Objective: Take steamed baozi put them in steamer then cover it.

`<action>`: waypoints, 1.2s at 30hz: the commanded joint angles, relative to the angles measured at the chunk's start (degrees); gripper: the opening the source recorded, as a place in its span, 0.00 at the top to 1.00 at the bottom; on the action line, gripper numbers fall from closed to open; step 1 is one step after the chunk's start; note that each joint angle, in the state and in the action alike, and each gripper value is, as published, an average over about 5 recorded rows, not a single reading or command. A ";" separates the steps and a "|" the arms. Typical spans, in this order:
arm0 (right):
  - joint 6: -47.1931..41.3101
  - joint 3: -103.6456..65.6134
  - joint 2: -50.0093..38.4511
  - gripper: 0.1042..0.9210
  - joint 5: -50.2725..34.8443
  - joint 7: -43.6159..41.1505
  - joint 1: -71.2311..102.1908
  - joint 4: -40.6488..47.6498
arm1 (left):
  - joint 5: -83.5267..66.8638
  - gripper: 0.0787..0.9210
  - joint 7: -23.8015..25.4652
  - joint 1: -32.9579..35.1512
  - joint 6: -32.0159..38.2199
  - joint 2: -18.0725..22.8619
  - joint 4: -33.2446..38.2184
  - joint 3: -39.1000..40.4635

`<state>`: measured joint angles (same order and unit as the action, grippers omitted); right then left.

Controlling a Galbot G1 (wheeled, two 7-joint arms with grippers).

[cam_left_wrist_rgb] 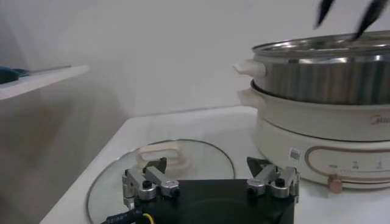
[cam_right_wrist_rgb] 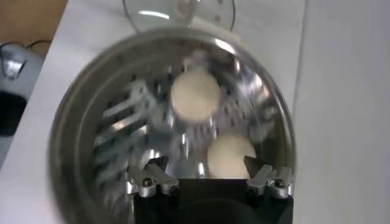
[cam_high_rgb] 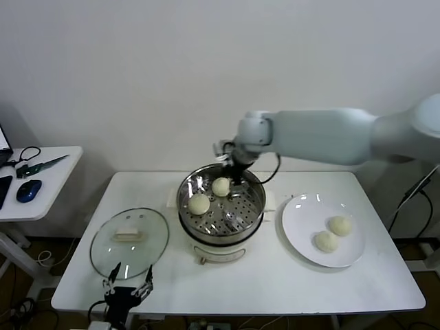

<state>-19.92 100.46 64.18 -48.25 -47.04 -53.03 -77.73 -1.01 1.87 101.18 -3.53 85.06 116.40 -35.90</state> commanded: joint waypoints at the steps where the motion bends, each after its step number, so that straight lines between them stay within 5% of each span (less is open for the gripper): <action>1: 7.24 14.72 -22.42 0.12 7.84 -10.31 -15.83 -10.50 | -0.06 0.12 0.06 -0.26 -0.21 -0.02 -0.06 0.08; 12: 5.76 5.90 -40.64 0.12 29.17 -5.60 6.63 -9.47 | -0.12 0.12 0.09 -0.29 -0.34 0.01 -0.08 -0.06; 22: 3.81 -17.69 -37.08 0.12 34.24 -2.89 32.34 -0.49 | 0.01 0.12 0.08 0.24 -0.14 0.51 0.02 -0.28; 36: 2.87 -25.93 -29.87 0.12 33.24 -1.06 41.80 6.86 | -0.07 0.12 0.01 0.58 0.12 0.83 -0.49 -1.07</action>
<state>-16.96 81.04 33.21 -16.51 -48.59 -19.22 -74.36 -1.06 1.90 101.70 -3.43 85.88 116.06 -36.89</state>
